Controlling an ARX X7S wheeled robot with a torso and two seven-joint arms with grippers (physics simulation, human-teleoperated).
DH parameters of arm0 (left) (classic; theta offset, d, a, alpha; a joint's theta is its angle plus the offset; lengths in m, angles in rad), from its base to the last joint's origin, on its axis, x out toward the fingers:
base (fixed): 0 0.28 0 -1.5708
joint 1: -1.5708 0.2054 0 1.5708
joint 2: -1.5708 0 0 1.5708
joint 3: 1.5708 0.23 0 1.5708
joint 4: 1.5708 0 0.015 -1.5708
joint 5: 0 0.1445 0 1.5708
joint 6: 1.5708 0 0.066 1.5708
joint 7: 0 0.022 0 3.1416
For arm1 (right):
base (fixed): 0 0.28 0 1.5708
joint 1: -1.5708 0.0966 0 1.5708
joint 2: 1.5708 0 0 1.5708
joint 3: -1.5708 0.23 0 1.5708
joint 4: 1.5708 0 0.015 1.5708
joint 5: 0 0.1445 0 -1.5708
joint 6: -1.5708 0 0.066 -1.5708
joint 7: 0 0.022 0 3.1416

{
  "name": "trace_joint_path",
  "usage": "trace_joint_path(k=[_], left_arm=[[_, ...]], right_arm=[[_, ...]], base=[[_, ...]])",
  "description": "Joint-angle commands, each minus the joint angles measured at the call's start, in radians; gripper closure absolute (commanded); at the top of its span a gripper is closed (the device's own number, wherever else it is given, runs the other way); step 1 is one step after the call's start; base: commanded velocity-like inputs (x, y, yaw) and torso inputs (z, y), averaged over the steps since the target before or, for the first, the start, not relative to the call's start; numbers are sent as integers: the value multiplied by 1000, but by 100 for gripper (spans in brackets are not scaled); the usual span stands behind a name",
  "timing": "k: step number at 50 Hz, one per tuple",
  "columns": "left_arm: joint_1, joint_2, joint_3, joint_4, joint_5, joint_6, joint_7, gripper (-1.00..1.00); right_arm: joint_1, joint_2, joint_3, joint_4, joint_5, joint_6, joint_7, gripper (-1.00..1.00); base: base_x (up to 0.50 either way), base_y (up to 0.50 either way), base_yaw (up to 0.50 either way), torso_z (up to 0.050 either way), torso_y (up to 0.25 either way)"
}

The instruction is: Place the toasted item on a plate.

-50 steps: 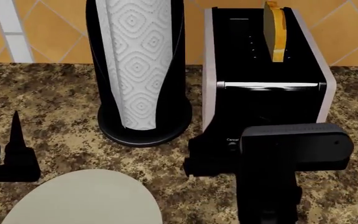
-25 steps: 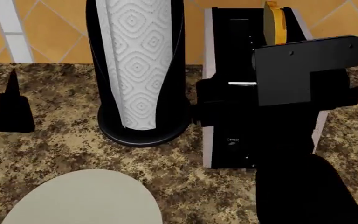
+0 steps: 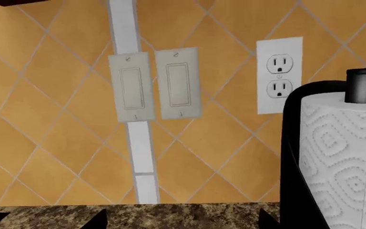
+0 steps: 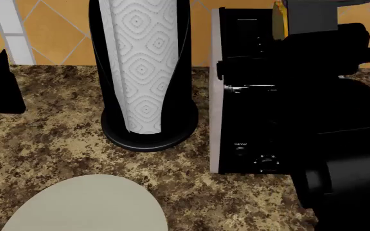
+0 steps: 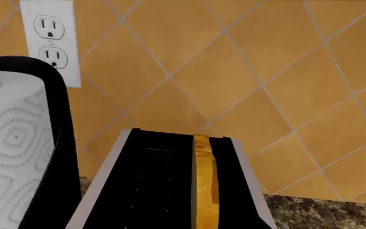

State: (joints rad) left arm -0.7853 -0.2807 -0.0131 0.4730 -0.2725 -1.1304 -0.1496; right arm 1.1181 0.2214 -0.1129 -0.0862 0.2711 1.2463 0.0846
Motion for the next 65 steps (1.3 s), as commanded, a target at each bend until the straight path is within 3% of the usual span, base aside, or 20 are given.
trace_joint_path(k=[1,23,45,46,65], left_arm=[[3,-1,-13,23,-14,-16,-2,-100],[28,-3,-4,85,-29,-35,-12,-100],[56,-1,-14,141,-46,-49,-25,-100],[57,-2,-13,141,-46,-48,-26,-100],[58,-3,-14,125,-52,-37,-30,-100]], right_arm=[[115,2,-15,244,-6,-50,-37,-100],[237,-23,-39,635,-34,-233,-71,-100],[252,-49,-86,849,-60,-387,-105,-100],[248,-49,-88,852,-60,-392,-107,100],[228,-26,-83,651,-39,-285,-84,100]], base=[[0,0,0,0,0],[0,0,0,0,0],[0,0,0,0,0],[0,0,0,0,0],[1,0,0,0,-1]])
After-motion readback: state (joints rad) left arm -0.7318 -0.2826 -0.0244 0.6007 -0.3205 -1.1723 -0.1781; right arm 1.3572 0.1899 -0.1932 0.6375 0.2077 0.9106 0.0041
